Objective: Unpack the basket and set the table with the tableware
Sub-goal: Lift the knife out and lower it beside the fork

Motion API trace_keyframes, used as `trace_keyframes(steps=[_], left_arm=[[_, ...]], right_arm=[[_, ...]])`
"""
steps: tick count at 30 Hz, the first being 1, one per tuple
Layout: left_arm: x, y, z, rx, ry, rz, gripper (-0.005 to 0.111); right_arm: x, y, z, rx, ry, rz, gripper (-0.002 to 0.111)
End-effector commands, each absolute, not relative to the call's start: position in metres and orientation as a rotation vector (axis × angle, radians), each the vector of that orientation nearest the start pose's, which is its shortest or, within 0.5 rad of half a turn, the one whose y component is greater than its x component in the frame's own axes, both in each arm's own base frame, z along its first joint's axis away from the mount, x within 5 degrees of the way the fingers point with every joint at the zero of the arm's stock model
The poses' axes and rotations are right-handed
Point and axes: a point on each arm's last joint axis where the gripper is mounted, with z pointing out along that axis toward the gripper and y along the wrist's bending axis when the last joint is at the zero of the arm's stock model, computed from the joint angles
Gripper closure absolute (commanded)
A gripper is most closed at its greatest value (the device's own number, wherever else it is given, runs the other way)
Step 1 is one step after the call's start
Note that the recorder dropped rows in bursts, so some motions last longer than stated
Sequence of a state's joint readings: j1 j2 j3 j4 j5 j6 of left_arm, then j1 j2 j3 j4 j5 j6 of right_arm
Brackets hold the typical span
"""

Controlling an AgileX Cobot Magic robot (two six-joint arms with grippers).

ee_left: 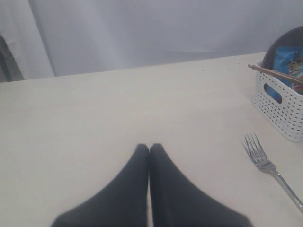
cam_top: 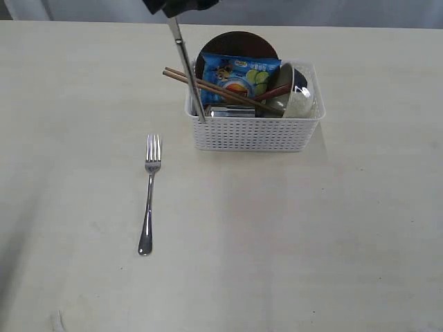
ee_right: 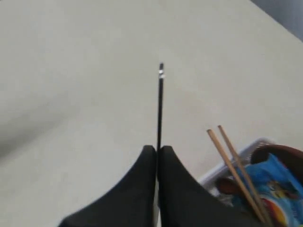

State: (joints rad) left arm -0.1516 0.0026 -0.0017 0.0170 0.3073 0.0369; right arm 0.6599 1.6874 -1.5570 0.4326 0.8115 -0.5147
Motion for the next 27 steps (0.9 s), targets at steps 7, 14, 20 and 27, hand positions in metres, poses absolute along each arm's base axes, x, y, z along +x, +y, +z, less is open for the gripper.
trace_keyframes(steps=[7, 14, 20, 27], left_arm=[[0.054, -0.008, 0.186, 0.173, 1.775, -0.070, 0.107], [0.054, -0.008, 0.186, 0.173, 1.775, -0.070, 0.107], [0.054, -0.008, 0.186, 0.173, 1.775, -0.070, 0.107], [0.054, -0.008, 0.186, 0.173, 1.775, -0.070, 0.107]], right_arm=[[0.270, 0.268, 0.329, -1.144, 2.122, 1.013, 0.109], [0.268, 0.284, 0.269, -1.123, 2.189, 1.289, 0.109], [0.277, 0.302, 0.226, -1.063, 2.241, 1.435, 0.109], [0.305, 0.327, 0.158, -0.968, 2.308, 1.536, 0.109]])
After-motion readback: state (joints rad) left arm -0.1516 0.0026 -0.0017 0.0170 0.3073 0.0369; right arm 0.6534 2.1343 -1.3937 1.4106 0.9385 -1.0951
